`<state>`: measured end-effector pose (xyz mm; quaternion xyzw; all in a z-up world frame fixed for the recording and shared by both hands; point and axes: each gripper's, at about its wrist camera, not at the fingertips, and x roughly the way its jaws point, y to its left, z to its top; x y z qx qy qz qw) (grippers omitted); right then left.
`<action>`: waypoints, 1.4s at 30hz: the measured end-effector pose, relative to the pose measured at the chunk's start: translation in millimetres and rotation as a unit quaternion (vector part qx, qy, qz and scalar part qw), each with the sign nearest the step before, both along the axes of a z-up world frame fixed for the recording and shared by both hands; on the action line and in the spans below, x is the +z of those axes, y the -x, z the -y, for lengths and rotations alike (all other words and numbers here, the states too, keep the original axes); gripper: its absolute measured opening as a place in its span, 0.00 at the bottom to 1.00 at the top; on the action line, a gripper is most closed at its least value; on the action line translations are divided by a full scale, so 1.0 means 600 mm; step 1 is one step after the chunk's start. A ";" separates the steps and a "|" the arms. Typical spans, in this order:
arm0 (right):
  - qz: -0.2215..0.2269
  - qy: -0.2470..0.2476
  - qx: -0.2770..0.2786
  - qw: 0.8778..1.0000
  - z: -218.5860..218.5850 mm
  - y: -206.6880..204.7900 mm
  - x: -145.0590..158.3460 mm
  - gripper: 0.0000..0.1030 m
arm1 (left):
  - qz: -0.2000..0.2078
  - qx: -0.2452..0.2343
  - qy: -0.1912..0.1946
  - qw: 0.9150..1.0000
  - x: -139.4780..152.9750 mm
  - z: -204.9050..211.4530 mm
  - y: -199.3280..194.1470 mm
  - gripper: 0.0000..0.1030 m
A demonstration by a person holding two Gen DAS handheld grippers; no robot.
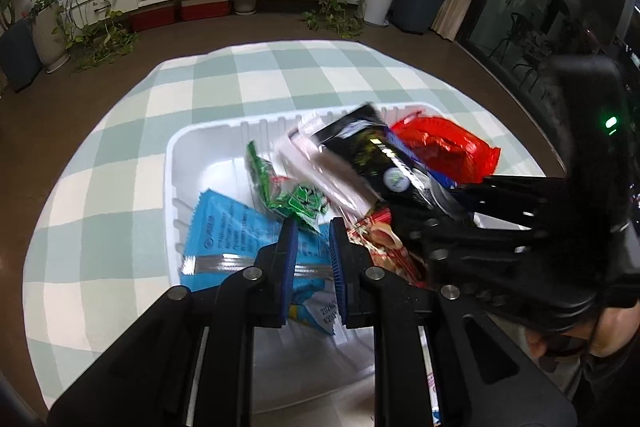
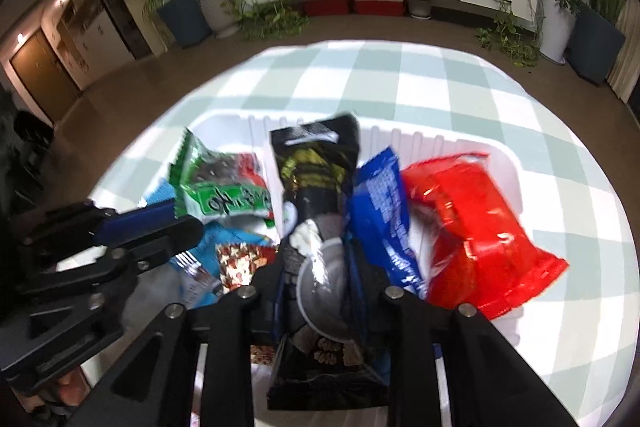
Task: Organize snacks
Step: 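Place the red-white and black packets into the white tray, releasing both, then grasp the long white-red packet with the left tool while the right tool grasps the orange packet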
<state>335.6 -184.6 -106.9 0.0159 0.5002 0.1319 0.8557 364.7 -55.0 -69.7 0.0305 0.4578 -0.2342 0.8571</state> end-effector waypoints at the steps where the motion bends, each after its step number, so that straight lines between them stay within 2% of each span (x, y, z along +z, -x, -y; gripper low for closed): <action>1: 0.001 0.007 0.002 1.000 -0.003 0.002 -0.006 0.28 | -0.001 0.000 0.002 1.000 -0.001 -0.002 0.003 0.15; 5: -0.001 -0.006 -0.001 1.000 0.002 0.004 -0.010 0.34 | 0.003 0.011 0.009 1.000 0.008 -0.018 0.028 0.19; 7: -0.003 0.001 0.002 1.000 -0.003 0.007 -0.004 0.41 | 0.009 0.019 0.016 1.000 0.018 -0.029 0.046 0.29; 9: 0.009 0.003 0.006 1.000 -0.006 0.015 0.011 0.56 | 0.015 0.028 0.021 0.999 0.032 -0.039 0.067 0.66; 10: 0.016 0.006 0.004 1.000 -0.006 0.019 0.021 0.60 | 0.021 0.033 0.026 0.999 0.039 -0.046 0.081 0.70; 13: 0.044 0.004 -0.002 0.999 -0.002 0.040 0.058 0.70 | 0.030 0.042 0.038 0.998 0.058 -0.064 0.118 0.74; 15: 0.065 0.001 -0.006 0.998 0.005 0.059 0.087 0.75 | 0.035 0.053 0.039 0.997 0.067 -0.077 0.144 0.89; 17: 0.085 -0.013 -0.009 0.996 0.015 0.086 0.119 0.78 | 0.042 0.063 0.043 0.996 0.074 -0.089 0.173 0.93; 21: 0.129 -0.047 0.016 0.990 0.038 0.168 0.171 0.93 | 0.036 0.076 0.057 0.995 0.075 -0.115 0.234 1.00; 24: 0.144 -0.075 0.027 0.986 0.063 0.231 0.186 0.95 | 0.031 0.091 0.054 0.994 0.063 -0.130 0.280 1.00; 27: 0.133 -0.102 0.023 0.986 0.091 0.289 0.178 0.95 | 0.024 0.104 0.037 0.994 0.042 -0.134 0.326 1.00; 31: 0.116 -0.123 0.008 0.986 0.112 0.370 0.141 0.95 | 0.008 0.093 0.036 0.995 0.017 -0.114 0.383 1.00; 34: 0.106 -0.135 -0.013 0.985 0.118 0.413 0.112 0.90 | -0.019 0.094 0.042 0.994 0.000 -0.093 0.403 1.00; 38: 0.079 -0.151 -0.039 0.985 0.118 0.446 0.074 0.82 | -0.041 0.095 0.017 0.994 -0.019 -0.056 0.414 1.00; 42: 0.071 -0.139 -0.028 0.987 0.105 0.453 0.059 0.75 | -0.042 0.097 -0.008 0.994 -0.031 -0.033 0.408 1.00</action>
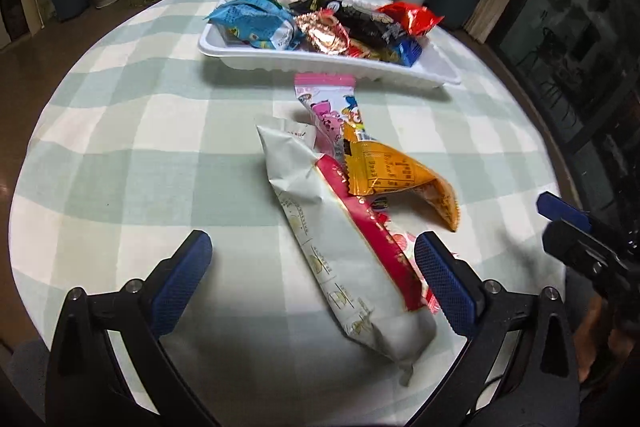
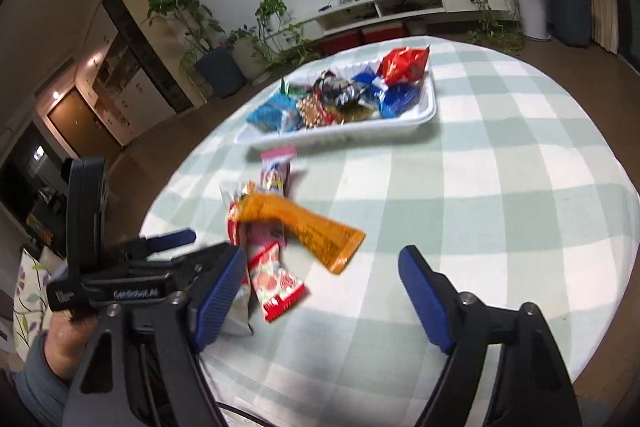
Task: Organize snacks
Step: 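Grasp the long white-red packet with the left tool while the right tool grasps the orange packet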
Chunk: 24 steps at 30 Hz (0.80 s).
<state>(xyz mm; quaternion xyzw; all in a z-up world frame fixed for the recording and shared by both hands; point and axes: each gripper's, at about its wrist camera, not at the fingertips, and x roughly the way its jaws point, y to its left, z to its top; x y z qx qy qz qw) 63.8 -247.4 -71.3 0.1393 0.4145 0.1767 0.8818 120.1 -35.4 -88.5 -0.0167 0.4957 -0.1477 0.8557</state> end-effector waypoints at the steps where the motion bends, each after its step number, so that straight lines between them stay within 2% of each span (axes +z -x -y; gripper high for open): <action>1: 0.002 -0.001 0.004 1.000 -0.002 0.001 -0.001 0.75 | 0.002 0.001 -0.008 1.000 -0.005 0.003 -0.002 1.00; 5: 0.009 0.007 0.010 1.000 -0.008 0.005 0.000 0.75 | -0.004 -0.002 -0.001 1.000 -0.010 -0.002 -0.012 0.97; 7: 0.008 0.008 0.010 1.000 -0.008 0.006 -0.002 0.74 | -0.004 -0.010 0.005 1.000 -0.007 -0.005 -0.013 0.88; 9: 0.006 0.008 0.012 1.000 -0.008 0.005 -0.004 0.72 | -0.007 -0.015 0.014 1.000 -0.006 -0.011 -0.014 0.66; 10: 0.006 0.010 0.014 1.000 -0.010 0.005 -0.005 0.72 | -0.007 -0.016 0.015 1.000 -0.006 -0.014 -0.013 0.60; 12: 0.006 0.014 0.017 1.000 -0.014 0.004 -0.006 0.71 | -0.009 -0.015 0.010 1.000 -0.008 -0.019 -0.010 0.37; 14: 0.006 0.017 0.020 1.000 -0.018 0.005 -0.006 0.71 | -0.011 -0.014 0.004 1.000 -0.012 -0.022 -0.007 0.34; 21: 0.003 0.032 0.030 0.999 -0.031 0.005 -0.008 0.70 | -0.006 -0.034 -0.029 0.999 -0.024 -0.010 -0.013 0.33; 22: 0.003 0.037 0.033 0.999 -0.033 0.005 -0.007 0.69 | -0.003 -0.036 -0.031 0.999 -0.024 -0.010 -0.013 0.31; 24: 0.005 0.048 0.042 0.998 -0.038 0.003 -0.005 0.69 | -0.001 -0.040 -0.034 0.999 -0.025 -0.014 -0.012 0.21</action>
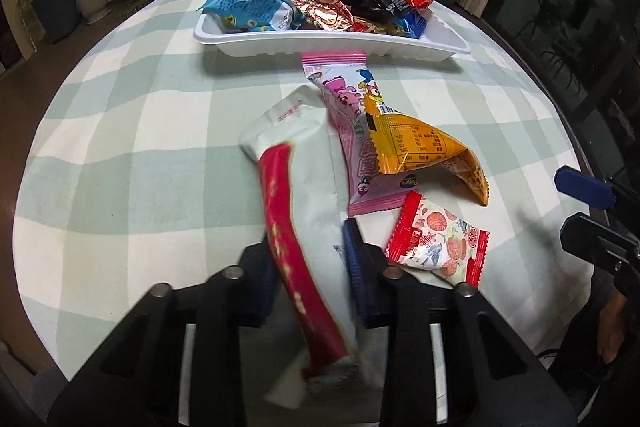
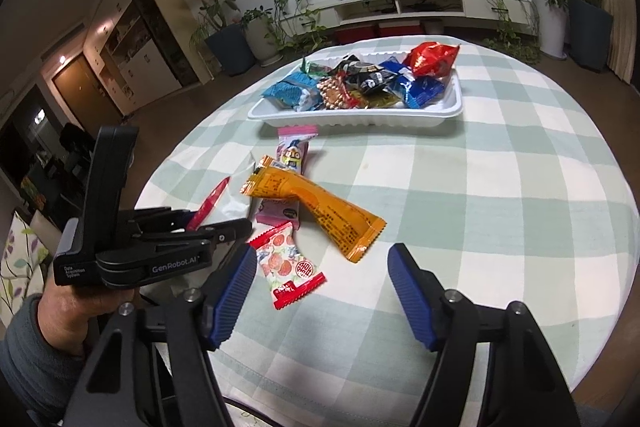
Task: Organize snacks
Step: 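Grasp the long white-red packet with the left tool while the right tool grasps the orange packet, then carry the white-red and orange packets into the white tray and release both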
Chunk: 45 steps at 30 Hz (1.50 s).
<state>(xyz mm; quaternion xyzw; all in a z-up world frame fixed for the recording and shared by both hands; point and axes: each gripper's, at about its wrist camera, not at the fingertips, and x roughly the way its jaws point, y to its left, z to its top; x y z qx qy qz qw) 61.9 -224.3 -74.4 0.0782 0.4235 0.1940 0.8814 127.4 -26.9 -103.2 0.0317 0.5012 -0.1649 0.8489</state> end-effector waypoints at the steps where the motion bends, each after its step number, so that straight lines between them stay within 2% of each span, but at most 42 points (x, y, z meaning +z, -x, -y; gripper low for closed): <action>1: 0.000 0.005 0.004 1.000 -0.002 -0.002 0.001 0.69 | -0.001 -0.003 0.002 1.000 0.000 -0.004 0.000 0.20; 7: -0.014 0.063 0.064 0.996 -0.030 -0.041 -0.002 0.68 | -0.005 -0.010 0.018 1.000 0.007 -0.031 0.003 0.18; 14: -0.053 0.116 0.143 0.981 -0.071 -0.107 -0.028 0.61 | 0.001 -0.005 0.044 0.999 0.023 -0.072 0.015 0.18; 21: -0.093 0.150 0.165 0.970 -0.097 -0.163 -0.063 0.56 | 0.003 0.001 0.058 0.998 0.031 -0.095 0.018 0.18; 27: -0.101 0.169 0.180 0.964 -0.108 -0.182 -0.077 0.47 | 0.000 -0.003 0.063 0.998 0.028 -0.098 0.014 0.18; 28: -0.102 0.169 0.182 0.963 -0.109 -0.182 -0.076 0.44 | -0.001 -0.004 0.064 0.998 0.027 -0.097 0.014 0.18; 30: -0.101 0.168 0.183 0.963 -0.107 -0.182 -0.074 0.29 | -0.002 -0.007 0.065 0.998 0.024 -0.095 0.013 0.18; 32: -0.101 0.165 0.182 0.964 -0.105 -0.182 -0.073 0.23 | -0.003 -0.008 0.066 0.998 0.022 -0.093 0.012 0.18; 36: -0.097 0.148 0.181 0.968 -0.104 -0.174 -0.070 0.19 | -0.002 -0.009 0.069 0.998 0.024 -0.092 0.012 0.18; 39: -0.087 0.116 0.167 0.975 -0.094 -0.165 -0.056 0.13 | 0.000 -0.009 0.073 0.997 0.029 -0.092 0.012 0.18; 45: -0.063 0.058 0.132 0.988 -0.059 -0.146 -0.018 0.13 | 0.011 -0.013 0.087 0.996 0.054 -0.092 0.010 0.18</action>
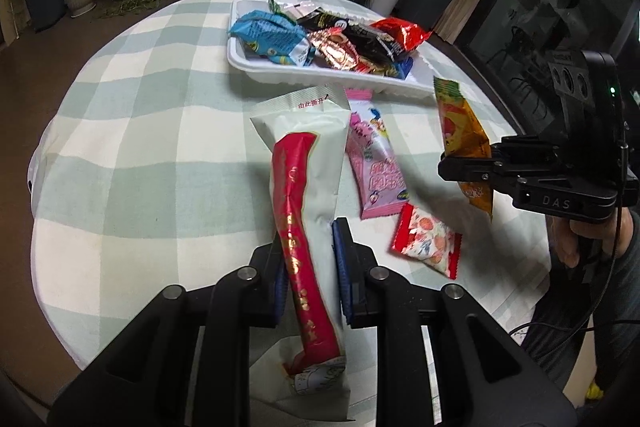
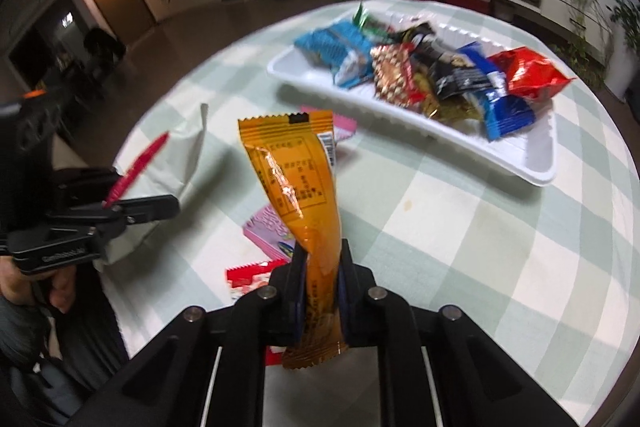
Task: Organize snacks
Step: 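Carry the white-red and orange packets into the white tray and release both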
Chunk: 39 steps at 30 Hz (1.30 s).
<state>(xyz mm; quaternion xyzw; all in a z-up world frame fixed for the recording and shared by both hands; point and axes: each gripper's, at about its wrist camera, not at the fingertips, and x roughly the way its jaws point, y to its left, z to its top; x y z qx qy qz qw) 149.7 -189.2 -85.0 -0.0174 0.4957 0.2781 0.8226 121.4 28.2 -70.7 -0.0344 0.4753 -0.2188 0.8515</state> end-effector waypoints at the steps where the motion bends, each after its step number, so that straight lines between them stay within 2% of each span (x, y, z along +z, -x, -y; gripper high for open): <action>1: 0.002 -0.008 -0.006 1.000 0.005 0.002 0.007 0.13 | 0.003 -0.002 0.002 1.000 0.006 0.001 -0.002 0.18; 5: 0.015 -0.053 -0.039 0.998 0.035 -0.006 0.045 0.13 | 0.017 -0.007 0.013 1.000 0.039 0.005 -0.025 0.18; 9: 0.027 -0.095 -0.084 0.992 0.066 -0.044 0.090 0.13 | 0.049 -0.007 0.014 0.999 0.090 0.014 -0.070 0.18; 13: 0.030 -0.110 -0.130 0.985 0.089 -0.102 0.123 0.13 | 0.068 -0.010 0.010 0.998 0.132 0.035 -0.145 0.18; 17: 0.004 -0.111 -0.167 0.980 0.103 -0.181 0.118 0.13 | 0.064 -0.019 0.018 0.998 0.149 0.068 -0.233 0.18; 22: -0.013 -0.058 -0.180 0.982 0.089 -0.255 0.078 0.13 | 0.044 -0.017 -0.004 0.999 0.115 0.113 -0.328 0.18; 26: -0.022 -0.013 -0.179 0.983 0.070 -0.294 0.038 0.13 | 0.031 -0.009 -0.016 0.999 0.076 0.133 -0.376 0.18; 33: -0.017 0.054 -0.151 0.987 0.027 -0.326 -0.002 0.15 | 0.007 -0.029 -0.038 0.999 0.006 0.174 -0.398 0.18; 39: -0.038 0.059 -0.141 0.988 0.022 -0.331 -0.030 0.15 | 0.004 -0.025 -0.042 0.999 -0.020 0.175 -0.408 0.18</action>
